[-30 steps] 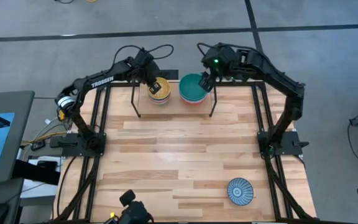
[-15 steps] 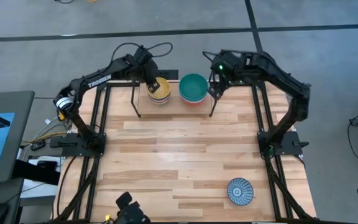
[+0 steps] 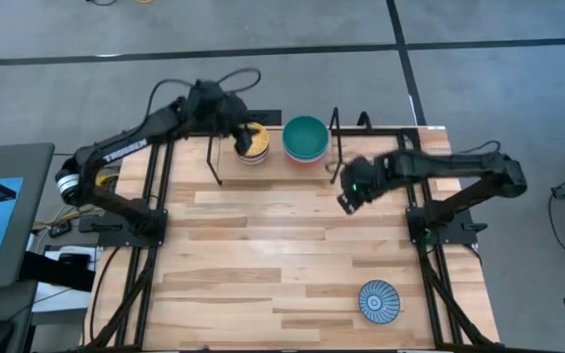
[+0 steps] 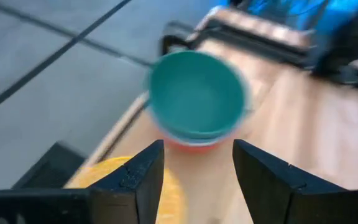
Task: Place and stack bowls onto a shelf
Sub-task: Stack the blue patterned bowl on top of the yellow patterned bowl on the shelf
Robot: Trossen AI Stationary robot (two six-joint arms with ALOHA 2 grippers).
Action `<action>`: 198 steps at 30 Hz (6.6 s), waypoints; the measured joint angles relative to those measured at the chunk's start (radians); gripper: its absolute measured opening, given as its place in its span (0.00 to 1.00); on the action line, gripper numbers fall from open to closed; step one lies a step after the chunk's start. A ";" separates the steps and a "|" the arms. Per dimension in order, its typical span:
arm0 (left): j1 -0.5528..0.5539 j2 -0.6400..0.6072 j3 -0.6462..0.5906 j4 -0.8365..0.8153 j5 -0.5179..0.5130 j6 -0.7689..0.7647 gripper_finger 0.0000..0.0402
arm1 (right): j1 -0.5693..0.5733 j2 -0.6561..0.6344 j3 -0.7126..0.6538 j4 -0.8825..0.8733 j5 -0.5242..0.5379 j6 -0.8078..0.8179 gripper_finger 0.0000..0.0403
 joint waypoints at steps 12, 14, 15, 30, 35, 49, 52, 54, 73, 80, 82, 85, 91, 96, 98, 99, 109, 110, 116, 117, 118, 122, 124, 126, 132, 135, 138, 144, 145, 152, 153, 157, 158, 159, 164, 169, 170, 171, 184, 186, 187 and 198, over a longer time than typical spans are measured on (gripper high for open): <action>-0.398 -0.202 -0.299 0.173 -0.222 -0.121 0.43 | 0.366 0.017 -0.112 0.000 -0.016 0.518 0.71; -0.454 -0.207 -0.316 0.192 -0.257 -0.150 0.43 | 0.409 0.015 -0.134 0.007 -0.030 0.591 0.71; -0.481 -0.211 -0.325 0.195 -0.277 -0.162 0.43 | 0.432 0.018 -0.143 0.003 -0.033 0.631 0.71; -0.675 -0.205 -0.349 0.187 -0.396 -0.246 0.43 | 0.653 0.086 -0.155 0.036 -0.034 0.900 0.71; -0.698 -0.206 -0.349 0.155 -0.397 -0.298 0.43 | 0.657 0.172 -0.155 0.068 -0.083 0.897 0.71; -0.707 -0.196 -0.349 0.143 -0.404 -0.264 0.43 | 0.677 0.225 -0.155 0.189 -0.230 0.758 0.71; -0.707 -0.197 -0.349 0.111 -0.404 -0.263 0.43 | 0.740 0.227 -0.155 0.158 -0.269 0.745 0.71; -0.707 -0.198 -0.349 0.091 -0.404 -0.263 0.43 | 0.784 0.226 -0.171 0.171 -0.276 0.766 0.71; -0.707 -0.199 -0.349 0.060 -0.439 -0.264 0.43 | 0.821 0.260 -0.322 0.304 -0.278 0.955 0.25; -0.707 -0.199 -0.349 0.060 -0.421 -0.293 0.43 | 0.746 0.228 -0.295 0.294 -0.134 0.957 0.08; -0.707 -0.199 -0.349 0.061 -0.420 -0.310 0.43 | 0.711 0.228 -0.268 0.271 -0.088 0.958 0.08; -0.707 -0.192 -0.349 0.076 -0.398 -0.350 0.43 | 0.652 0.228 -0.224 0.259 -0.031 0.941 0.09; -0.714 -0.129 -0.347 0.169 -0.320 -0.377 0.43 | 0.505 0.229 -0.151 0.263 0.124 0.845 0.09; -0.722 -0.063 -0.348 0.238 -0.303 -0.441 0.43 | 0.414 0.229 -0.085 0.263 0.193 0.722 0.09; -0.723 -0.044 -0.344 0.269 -0.288 -0.449 0.43 | 0.390 0.229 -0.061 0.263 0.204 0.686 0.09; -0.727 -0.043 -0.346 0.266 -0.286 -0.450 0.43 | 0.380 0.229 -0.051 0.264 0.218 0.671 0.09; -0.731 -0.017 -0.345 0.345 -0.289 -0.467 0.43 | 0.324 0.228 0.008 0.326 0.255 0.579 0.09; -0.731 -0.017 -0.345 0.345 -0.289 -0.470 0.43 | 0.325 0.228 0.011 0.323 0.257 0.579 0.09; -0.729 -0.017 -0.341 0.350 -0.302 -0.457 0.43 | 0.296 0.228 0.020 0.329 0.292 0.574 0.09; -0.728 -0.017 -0.336 0.350 -0.308 -0.443 0.43 | 0.288 0.228 0.020 0.331 0.291 0.564 0.09; -0.724 -0.017 -0.328 0.350 -0.315 -0.426 0.43 | 0.282 0.228 0.020 0.340 0.292 0.553 0.09; -0.699 -0.017 -0.302 0.342 -0.334 -0.390 0.43 | 0.257 0.228 0.020 0.378 0.291 0.525 0.09; -0.683 -0.017 -0.294 0.340 -0.334 -0.392 0.43 | 0.247 0.228 0.020 0.379 0.291 0.523 0.09; -0.667 -0.017 -0.287 0.341 -0.334 -0.391 0.43 | 0.234 0.228 0.020 0.382 0.291 0.521 0.09; -0.622 -0.017 -0.287 0.331 -0.344 -0.353 0.43 | 0.170 0.228 0.020 0.464 0.279 0.454 0.09; -0.601 -0.017 -0.287 0.295 -0.344 -0.339 0.43 | 0.140 0.228 0.020 0.515 0.260 0.409 0.09; -0.582 -0.017 -0.286 0.265 -0.342 -0.341 0.43 | 0.120 0.230 0.023 0.524 0.249 0.384 0.09; -0.555 0.006 -0.279 0.219 -0.348 -0.347 0.43 | 0.094 0.332 0.147 0.466 0.238 0.243 0.09; -0.550 0.020 -0.271 0.199 -0.350 -0.351 0.43 | 0.094 0.362 0.191 0.443 0.238 0.213 0.09; -0.540 0.091 -0.185 0.033 -0.333 -0.328 0.42 | 0.116 0.553 0.502 0.149 0.269 0.150 0.10; -0.543 0.094 -0.182 0.031 -0.323 -0.313 0.41 | 0.121 0.569 0.534 0.120 0.278 0.138 0.10; -0.562 0.092 -0.163 0.020 -0.333 -0.271 0.30 | 0.136 0.584 0.613 0.045 0.294 0.052 0.10; -0.564 0.092 -0.155 0.020 -0.339 -0.272 0.26 | 0.138 0.586 0.627 0.032 0.298 0.047 0.11; -0.565 0.090 -0.149 0.016 -0.347 -0.272 0.22 | 0.139 0.586 0.637 0.023 0.303 0.047 0.11; -0.560 0.092 -0.111 0.000 -0.381 -0.240 0.06 | 0.140 0.576 0.669 -0.006 0.296 0.031 0.13; -0.529 0.093 -0.064 -0.039 -0.336 -0.175 0.01 | 0.127 0.553 0.675 -0.018 0.261 0.017 0.25; -0.518 0.093 -0.051 -0.049 -0.320 -0.162 0.01 | 0.122 0.549 0.675 -0.017 0.256 0.011 0.29; -0.506 0.093 -0.036 -0.063 -0.307 -0.150 0.01 | 0.117 0.545 0.676 -0.017 0.258 0.011 0.34; -0.279 0.094 0.201 -0.152 -0.168 0.062 0.01 | 0.014 0.400 0.670 0.170 0.521 -0.246 0.80; -0.252 0.093 0.215 -0.153 -0.188 0.088 0.01 | 0.001 0.376 0.668 0.241 0.494 -0.446 0.82; -0.236 0.092 0.216 -0.170 -0.226 0.108 0.00 | 0.000 0.370 0.671 0.287 0.465 -0.576 0.82; 0.099 0.182 0.213 -0.260 -0.196 0.102 0.00 | -0.083 0.302 0.668 0.350 0.401 -0.805 0.81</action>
